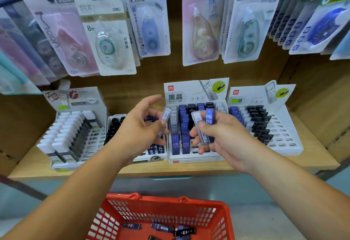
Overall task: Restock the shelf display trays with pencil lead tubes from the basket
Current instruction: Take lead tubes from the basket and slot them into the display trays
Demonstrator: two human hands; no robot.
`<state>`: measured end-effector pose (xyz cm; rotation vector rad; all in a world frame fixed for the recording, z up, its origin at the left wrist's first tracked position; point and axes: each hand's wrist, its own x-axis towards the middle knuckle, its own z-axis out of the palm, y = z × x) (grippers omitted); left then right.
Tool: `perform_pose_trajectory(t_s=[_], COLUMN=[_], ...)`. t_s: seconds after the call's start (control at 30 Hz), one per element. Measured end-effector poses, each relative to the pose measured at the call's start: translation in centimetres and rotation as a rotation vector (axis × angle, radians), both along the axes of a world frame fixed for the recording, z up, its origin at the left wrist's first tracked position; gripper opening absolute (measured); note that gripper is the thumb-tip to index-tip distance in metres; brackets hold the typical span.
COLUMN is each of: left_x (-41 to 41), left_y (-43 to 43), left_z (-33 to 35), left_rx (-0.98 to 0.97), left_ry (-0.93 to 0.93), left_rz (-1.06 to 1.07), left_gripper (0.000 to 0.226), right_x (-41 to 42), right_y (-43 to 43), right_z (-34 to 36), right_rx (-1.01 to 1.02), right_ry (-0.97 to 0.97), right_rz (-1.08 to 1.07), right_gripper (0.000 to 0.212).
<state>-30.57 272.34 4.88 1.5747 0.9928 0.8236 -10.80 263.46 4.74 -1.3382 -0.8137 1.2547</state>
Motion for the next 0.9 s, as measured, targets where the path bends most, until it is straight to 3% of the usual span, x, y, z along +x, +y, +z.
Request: perform_pose_trajectory(t_s=[0.2, 0.4, 0.53, 0.67, 0.9], left_x=[-1.0, -1.4, -1.5, -0.4, 1.2], left_y=[0.9, 0.8, 1.1, 2.0, 2.9], left_z=[-0.3, 0.4, 0.3, 0.0, -1.6], left_rx=[0.043, -0.011, 0.105, 0.370, 0.588], left_ry=[0.117, 0.040, 0.215, 0.495, 0.561], left_rz=[0.055, -0.075, -0.041, -0.101, -0.095], left_gripper=[0.014, 0.012, 0.028, 0.017, 0.018], right_x=[0.2, 0.0, 0.1, 0.5, 1.4], right_y=[0.4, 0.5, 0.4, 0.3, 0.3], right_z=[-0.2, -0.2, -0.1, 0.0, -0.5], right_rx=[0.012, 0.016, 0.010, -0.001, 0.028], right_ry=[0.055, 0.103, 0.101, 0.103, 0.012], right_rz=[-0.040, -0.038, -0.008, -0.013, -0.040], right_gripper=[0.021, 0.020, 0.016, 0.015, 0.017])
